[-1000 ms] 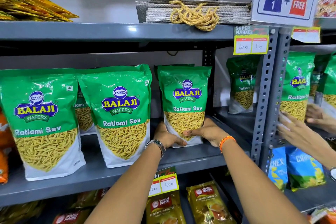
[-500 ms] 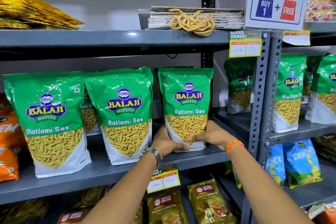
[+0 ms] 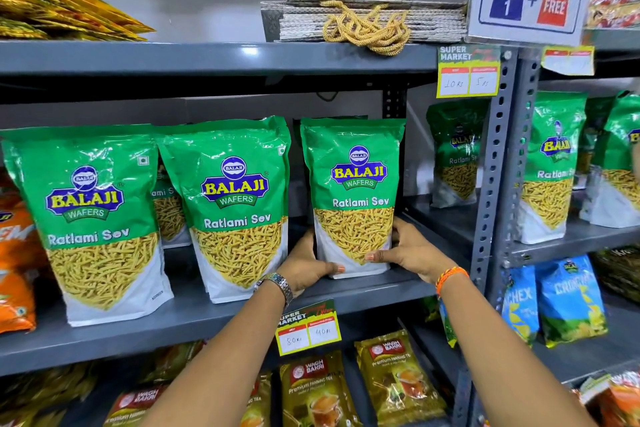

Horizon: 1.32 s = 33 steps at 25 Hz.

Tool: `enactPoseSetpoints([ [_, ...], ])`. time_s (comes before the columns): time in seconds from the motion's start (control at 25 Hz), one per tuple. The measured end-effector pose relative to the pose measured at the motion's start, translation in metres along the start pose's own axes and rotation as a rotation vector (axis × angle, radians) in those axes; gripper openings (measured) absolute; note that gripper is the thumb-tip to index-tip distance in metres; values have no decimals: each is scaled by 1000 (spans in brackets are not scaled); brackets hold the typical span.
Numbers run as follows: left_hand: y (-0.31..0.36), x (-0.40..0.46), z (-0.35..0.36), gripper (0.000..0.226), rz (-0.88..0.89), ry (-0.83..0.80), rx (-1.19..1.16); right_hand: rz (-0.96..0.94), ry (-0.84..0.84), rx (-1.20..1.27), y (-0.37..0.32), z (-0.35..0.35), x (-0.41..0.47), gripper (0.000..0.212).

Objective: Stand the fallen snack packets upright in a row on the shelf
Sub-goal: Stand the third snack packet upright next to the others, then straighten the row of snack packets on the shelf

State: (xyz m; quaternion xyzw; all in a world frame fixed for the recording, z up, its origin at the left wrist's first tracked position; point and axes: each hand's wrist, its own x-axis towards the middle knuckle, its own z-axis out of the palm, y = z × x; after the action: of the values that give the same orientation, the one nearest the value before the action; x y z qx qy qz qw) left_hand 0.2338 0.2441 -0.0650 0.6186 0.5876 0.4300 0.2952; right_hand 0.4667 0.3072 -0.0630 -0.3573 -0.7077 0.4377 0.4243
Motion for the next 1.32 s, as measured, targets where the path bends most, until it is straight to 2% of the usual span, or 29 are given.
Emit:
enactPoseSetpoints([
  [0.32,2,-4,-1,99,-40,2,1,28,-18,-35,-8,1,2,81],
  [0.4,10,-9,-2,96,-26,1,68,36,-11,-33,-7,0,2,81],
  [0.48,21,-25,-4,89,32,65,210,39,1,-27,-7,1,1,83],
  [0.56,28,-53,-11,75,175,238,240,40,2,-21,-6,2,2,84],
  [0.68,14,-103,-44,39,533,658,278,26,11,-13,-8,1,0,85],
  [0.72,6,-116,-59,35,576,805,310,17,24,8,-10,0,-1,85],
  [0.8,-10,-134,-87,46,438,983,313,-4,43,67,-14,1,-2,85],
  [0.84,-16,-136,-97,60,319,979,314,-13,49,88,-15,1,-2,85],
  [0.96,-30,-130,-114,113,4,740,352,-19,35,136,-15,8,-1,79],
  [1.04,-36,-121,-119,129,-43,607,341,-15,23,159,-13,10,-1,74],
  [1.16,-42,-107,-119,115,0,521,302,-3,7,179,-12,9,0,73],
  [1.32,-44,-99,-116,98,36,500,270,6,1,182,-10,9,1,74],
])
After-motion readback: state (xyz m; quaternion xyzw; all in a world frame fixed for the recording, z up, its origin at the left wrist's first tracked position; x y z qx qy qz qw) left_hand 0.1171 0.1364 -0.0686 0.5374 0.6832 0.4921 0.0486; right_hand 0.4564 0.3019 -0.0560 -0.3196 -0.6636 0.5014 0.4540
